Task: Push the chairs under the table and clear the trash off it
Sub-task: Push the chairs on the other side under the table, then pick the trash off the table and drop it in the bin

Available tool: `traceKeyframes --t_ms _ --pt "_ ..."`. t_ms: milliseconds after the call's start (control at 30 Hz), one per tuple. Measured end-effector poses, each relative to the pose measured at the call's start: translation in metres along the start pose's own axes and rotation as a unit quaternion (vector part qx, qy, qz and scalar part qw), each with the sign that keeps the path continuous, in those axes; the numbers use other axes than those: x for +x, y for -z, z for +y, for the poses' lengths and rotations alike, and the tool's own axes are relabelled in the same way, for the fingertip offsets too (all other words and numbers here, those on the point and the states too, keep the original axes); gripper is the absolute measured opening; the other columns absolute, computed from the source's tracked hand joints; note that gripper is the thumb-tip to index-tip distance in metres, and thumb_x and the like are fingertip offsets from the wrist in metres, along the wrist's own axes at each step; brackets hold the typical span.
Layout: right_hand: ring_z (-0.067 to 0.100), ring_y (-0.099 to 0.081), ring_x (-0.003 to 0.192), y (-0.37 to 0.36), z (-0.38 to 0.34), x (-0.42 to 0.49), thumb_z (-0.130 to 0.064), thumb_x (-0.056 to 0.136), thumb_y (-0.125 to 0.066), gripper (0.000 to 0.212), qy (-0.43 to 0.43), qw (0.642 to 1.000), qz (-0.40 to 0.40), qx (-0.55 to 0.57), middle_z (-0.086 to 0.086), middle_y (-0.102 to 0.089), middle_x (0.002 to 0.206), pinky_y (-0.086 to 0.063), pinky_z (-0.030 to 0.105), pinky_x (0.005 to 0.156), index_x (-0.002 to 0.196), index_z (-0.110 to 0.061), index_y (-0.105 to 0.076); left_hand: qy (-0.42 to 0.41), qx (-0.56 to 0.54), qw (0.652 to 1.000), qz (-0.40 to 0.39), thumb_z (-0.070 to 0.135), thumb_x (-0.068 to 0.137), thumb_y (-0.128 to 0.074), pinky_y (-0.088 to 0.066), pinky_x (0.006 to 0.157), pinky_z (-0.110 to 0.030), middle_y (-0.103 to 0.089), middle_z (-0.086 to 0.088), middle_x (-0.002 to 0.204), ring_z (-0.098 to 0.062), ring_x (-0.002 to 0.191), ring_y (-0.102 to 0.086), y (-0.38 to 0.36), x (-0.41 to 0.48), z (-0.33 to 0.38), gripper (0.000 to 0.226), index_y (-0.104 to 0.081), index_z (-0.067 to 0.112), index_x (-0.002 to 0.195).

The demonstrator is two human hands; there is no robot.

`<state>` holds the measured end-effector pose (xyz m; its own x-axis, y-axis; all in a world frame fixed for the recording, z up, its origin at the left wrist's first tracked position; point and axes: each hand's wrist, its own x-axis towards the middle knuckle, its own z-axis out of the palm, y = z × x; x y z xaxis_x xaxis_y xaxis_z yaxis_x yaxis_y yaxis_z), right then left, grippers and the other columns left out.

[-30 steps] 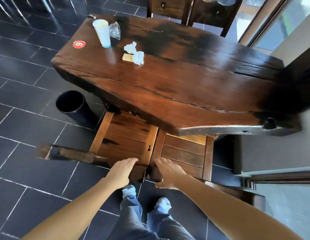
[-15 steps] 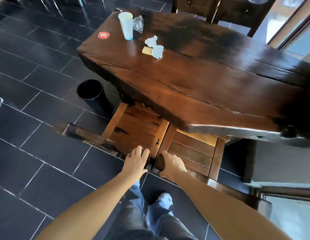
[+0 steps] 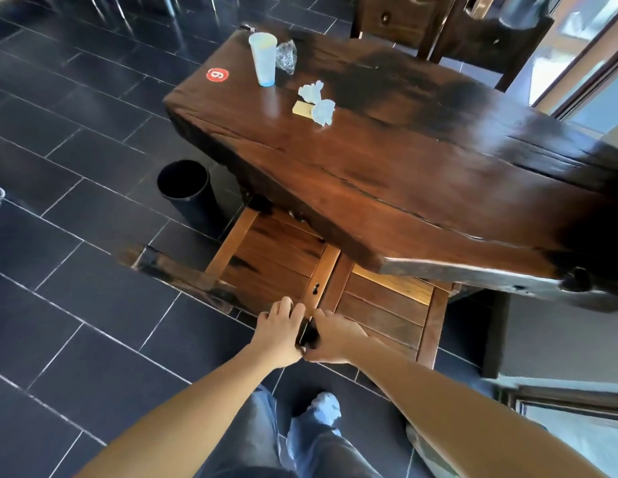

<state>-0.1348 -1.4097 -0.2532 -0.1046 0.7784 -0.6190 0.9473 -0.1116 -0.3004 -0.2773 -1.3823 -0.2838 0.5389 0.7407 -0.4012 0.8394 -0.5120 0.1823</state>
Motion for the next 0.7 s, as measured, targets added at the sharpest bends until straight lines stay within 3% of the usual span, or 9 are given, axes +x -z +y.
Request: traceKeyframes --t_ms 67,133,200,267,367,500,700 --pt "0.03 -0.046 0.129 0.008 -0.015 0.007 -0.043 0.075 -0.073 0.086 0.044 0.999 0.015 -0.006 0.009 -0.049 0.139 -0.045 0.042 0.103 0.141 -0.009 -0.032 -0.012 -0.008 0.999 -0.033 0.039 0.072 -0.072 -0.041 0.096 -0.045 -0.042 -0.004 0.129 -0.024 0.121 -0.045 0.011 0.004 -0.01 0.074 -0.033 0.018 0.132" --pt "0.028 -0.035 0.138 0.016 -0.035 0.014 -0.041 0.077 -0.073 0.087 0.066 0.997 0.03 -0.011 0.009 -0.04 0.149 -0.036 0.042 0.11 0.145 -0.009 -0.029 -0.025 -0.049 0.997 -0.045 0.038 0.073 -0.072 -0.039 0.098 -0.045 -0.051 0.0 0.125 -0.022 0.118 -0.052 0.026 0.007 -0.03 0.067 -0.04 0.019 0.129" --pt "0.027 -0.027 0.143 0.021 -0.055 0.023 -0.037 0.083 -0.068 0.081 0.088 0.994 0.054 -0.016 0.009 -0.032 0.154 -0.027 0.043 0.116 0.147 -0.011 -0.026 -0.028 -0.076 0.996 -0.033 0.039 0.079 -0.068 -0.03 0.109 -0.047 -0.055 0.002 0.13 -0.02 0.124 -0.05 0.038 0.005 -0.058 0.06 -0.043 0.021 0.131" --pt "0.025 -0.016 0.148 0.029 -0.086 0.038 -0.035 0.09 -0.059 0.074 0.113 0.989 0.095 -0.018 0.007 -0.023 0.159 -0.016 0.044 0.119 0.15 -0.015 -0.02 -0.018 -0.056 0.998 0.018 0.041 0.088 -0.059 -0.015 0.118 -0.049 -0.039 0.001 0.149 -0.017 0.14 -0.031 0.052 -0.001 -0.099 0.063 -0.033 0.021 0.142" --pt "0.023 -0.003 0.149 0.048 -0.142 0.068 -0.044 0.098 -0.044 0.064 0.133 0.976 0.171 -0.011 0.002 -0.011 0.162 -0.007 0.049 0.119 0.151 -0.026 -0.015 0.006 -0.005 0.995 0.103 0.044 0.094 -0.045 -0.004 0.118 -0.05 -0.008 0.001 0.161 -0.017 0.148 -0.004 0.076 -0.015 -0.168 0.066 -0.018 0.021 0.149" --pt "0.022 0.009 0.149 0.073 -0.231 0.118 -0.05 0.098 -0.033 0.061 0.143 0.96 0.24 -0.001 -0.003 -0.001 0.163 0.0 0.053 0.117 0.152 -0.031 -0.009 0.098 -0.022 0.978 0.18 0.054 0.095 -0.034 -0.001 0.117 -0.052 0.007 0.0 0.161 -0.021 0.148 0.007 0.109 -0.043 -0.273 0.073 0.001 0.023 0.151" --pt "0.019 0.016 0.148 0.098 -0.346 0.194 -0.054 0.097 -0.029 0.065 0.157 0.947 0.278 -0.026 -0.005 0.01 0.162 0.007 0.05 0.116 0.152 -0.031 -0.001 0.203 -0.033 0.956 0.21 0.053 0.095 -0.03 0.002 0.117 -0.054 0.016 0.0 0.16 -0.022 0.147 0.016 0.141 -0.092 -0.417 0.073 0.009 0.023 0.15"
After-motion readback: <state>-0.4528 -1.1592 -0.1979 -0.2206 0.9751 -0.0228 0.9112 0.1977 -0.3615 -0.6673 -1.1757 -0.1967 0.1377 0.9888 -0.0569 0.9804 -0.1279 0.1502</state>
